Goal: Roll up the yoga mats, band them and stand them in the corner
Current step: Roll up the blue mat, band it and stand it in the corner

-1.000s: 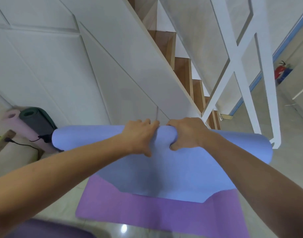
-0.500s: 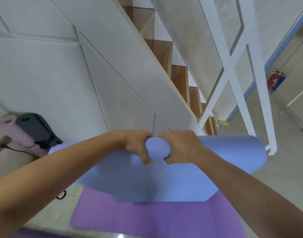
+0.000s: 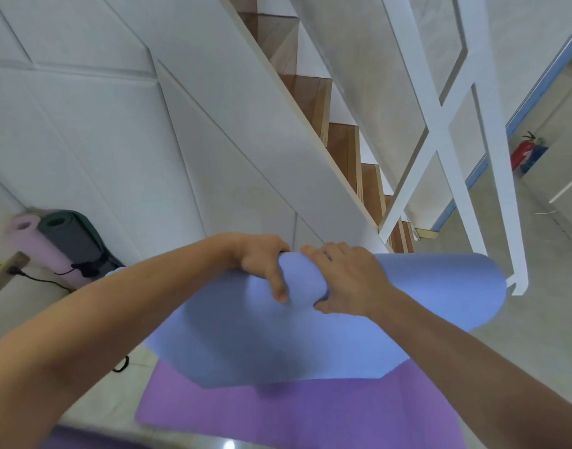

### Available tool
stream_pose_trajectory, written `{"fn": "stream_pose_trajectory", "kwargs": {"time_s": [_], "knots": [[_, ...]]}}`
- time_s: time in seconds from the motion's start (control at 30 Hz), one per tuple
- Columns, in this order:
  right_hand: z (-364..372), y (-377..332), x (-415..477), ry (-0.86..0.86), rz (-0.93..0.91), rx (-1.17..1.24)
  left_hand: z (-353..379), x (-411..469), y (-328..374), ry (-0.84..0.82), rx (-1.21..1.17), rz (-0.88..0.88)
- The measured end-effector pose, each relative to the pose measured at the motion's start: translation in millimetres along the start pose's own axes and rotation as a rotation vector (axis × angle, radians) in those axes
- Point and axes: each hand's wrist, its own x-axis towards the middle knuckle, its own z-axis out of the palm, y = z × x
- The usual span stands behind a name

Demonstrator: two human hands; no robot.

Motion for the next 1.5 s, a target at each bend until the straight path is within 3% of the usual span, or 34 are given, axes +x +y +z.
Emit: {"fn": "stream_pose_trajectory", "kwargs": {"time_s": [0.07, 0.13, 0.27, 0.37, 0.43, 0.53, 0.6, 0.67, 0.8, 0.87, 0.97, 1.0, 1.07, 1.13, 1.27, 1.33, 1.43, 1.5], "knots": [[-17.0, 1.1, 7.4, -0.117, 0.004, 0.112, 0.2, -1.3, 1.9, -0.037, -0.040, -0.003], [-29.9, 8.8, 14.1, -0.230, 0.027, 0.190, 5.9, -1.8, 7.9, 0.032, 0.097, 0.025], [-45.2, 22.8, 19.5, -0.328, 0.109, 0.302, 29.8, -7.3, 9.5, 0.437, 0.772, 0.076], [-45.5, 21.0, 13.4, -0.331, 0.113, 0.305, 39.3, -3.5, 9.7, 0.586, 0.820, 0.101], [-35.9, 17.0, 4.2, -0.302, 0.081, 0.230, 28.0, 2.0, 8.3, 0.479, 0.649, 0.064], [-14.6, 9.0, -9.4, -0.249, -0.008, -0.015, 5.1, 1.9, 4.0, 0.184, 0.217, -0.015], [-1.6, 7.5, -11.6, -0.140, -0.014, -0.104, 0.0, 1.5, -1.7, 0.040, -0.051, -0.011], [-2.4, 6.6, -8.3, -0.038, -0.028, -0.103, -1.4, -1.4, -2.4, -0.036, -0.162, -0.013], [-26.3, 17.3, 2.0, -0.182, -0.032, 0.044, 2.4, -3.6, 3.9, -0.044, -0.128, 0.027], [-38.6, 23.5, 6.7, -0.246, -0.005, 0.120, 5.1, -5.2, 9.0, 0.052, 0.132, 0.060], [-49.3, 30.5, 12.5, -0.311, 0.047, 0.177, 19.0, -10.4, 15.6, 0.323, 0.700, 0.058], [-49.7, 32.1, 13.2, -0.324, 0.057, 0.197, 22.8, -9.6, 16.0, 0.395, 0.769, 0.078], [-46.3, 32.4, 8.9, -0.322, 0.067, 0.232, 23.3, -8.2, 17.7, 0.435, 0.747, 0.080], [-36.0, 28.5, -0.1, -0.273, 0.048, 0.180, 14.5, -8.0, 19.5, 0.368, 0.616, 0.030], [-14.1, 13.7, -13.2, -0.104, -0.005, -0.020, -1.2, -10.0, 15.0, 0.033, 0.048, 0.010], [-11.1, 10.3, -9.0, 0.013, -0.053, -0.016, -6.3, -12.8, 8.6, -0.075, -0.103, -0.011], [-24.4, 10.3, 0.7, -0.070, -0.052, 0.086, -6.8, -12.9, 7.6, -0.137, -0.132, -0.025], [-31.9, 14.3, 5.1, -0.108, -0.020, 0.181, -6.7, -12.6, 13.1, -0.088, -0.008, 0.003]]}}
